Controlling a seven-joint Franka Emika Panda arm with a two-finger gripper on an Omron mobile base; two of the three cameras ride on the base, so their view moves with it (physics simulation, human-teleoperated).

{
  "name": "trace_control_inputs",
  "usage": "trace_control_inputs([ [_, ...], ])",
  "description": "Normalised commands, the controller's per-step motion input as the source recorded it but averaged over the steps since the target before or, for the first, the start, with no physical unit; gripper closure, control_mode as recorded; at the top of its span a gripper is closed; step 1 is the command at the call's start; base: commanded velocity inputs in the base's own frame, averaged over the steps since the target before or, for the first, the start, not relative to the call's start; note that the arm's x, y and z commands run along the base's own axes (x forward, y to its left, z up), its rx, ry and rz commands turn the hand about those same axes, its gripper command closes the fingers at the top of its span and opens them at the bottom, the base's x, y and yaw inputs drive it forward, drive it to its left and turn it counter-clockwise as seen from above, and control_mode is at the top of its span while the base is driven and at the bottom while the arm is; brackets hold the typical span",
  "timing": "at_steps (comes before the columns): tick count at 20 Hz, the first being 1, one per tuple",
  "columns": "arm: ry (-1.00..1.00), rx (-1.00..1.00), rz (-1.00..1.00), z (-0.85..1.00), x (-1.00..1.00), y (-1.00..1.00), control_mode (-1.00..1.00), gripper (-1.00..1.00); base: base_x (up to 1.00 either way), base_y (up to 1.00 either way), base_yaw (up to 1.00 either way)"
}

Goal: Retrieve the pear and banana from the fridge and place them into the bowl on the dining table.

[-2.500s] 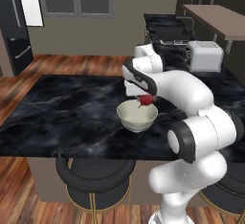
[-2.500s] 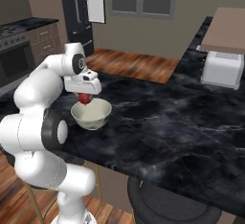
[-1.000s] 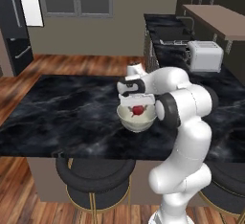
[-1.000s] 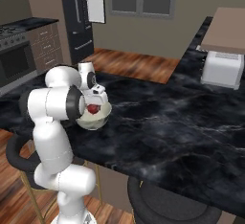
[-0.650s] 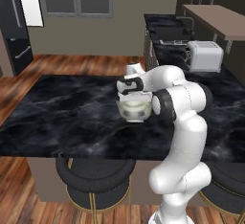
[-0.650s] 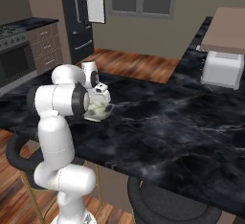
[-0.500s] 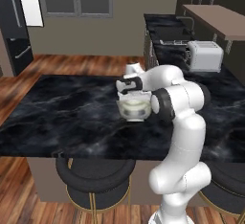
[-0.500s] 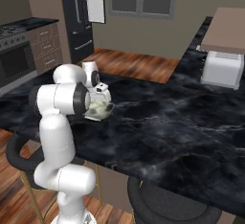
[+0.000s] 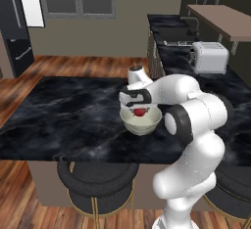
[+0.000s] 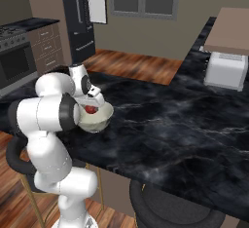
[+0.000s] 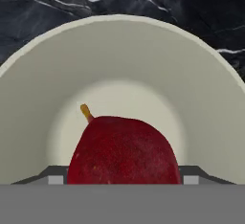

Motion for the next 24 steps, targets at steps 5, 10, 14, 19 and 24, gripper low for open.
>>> trace_control_inputs([
  [5,-0.14,0.00,0.00,0.00,-0.63,-0.06,-1.00,1.00,0.00,0.00,0.00],
  [10,-0.01,0.01,0.00,0.09,-0.24,-0.21,-1.00,-1.00,0.00,0.00,0.00],
  [14,0.00,0.03,0.00,0.54,0.00,-0.20,-1.00,-1.00,0.00,0.00,0.00],
  [19,0.00,0.00,0.00,0.92,0.00,-0.04,-1.00,-1.00,0.00,0.00,0.00],
  [24,0.00,0.00,0.00,0.60,0.00,0.05,-1.00,-1.00,0.00,0.00,0.00],
])
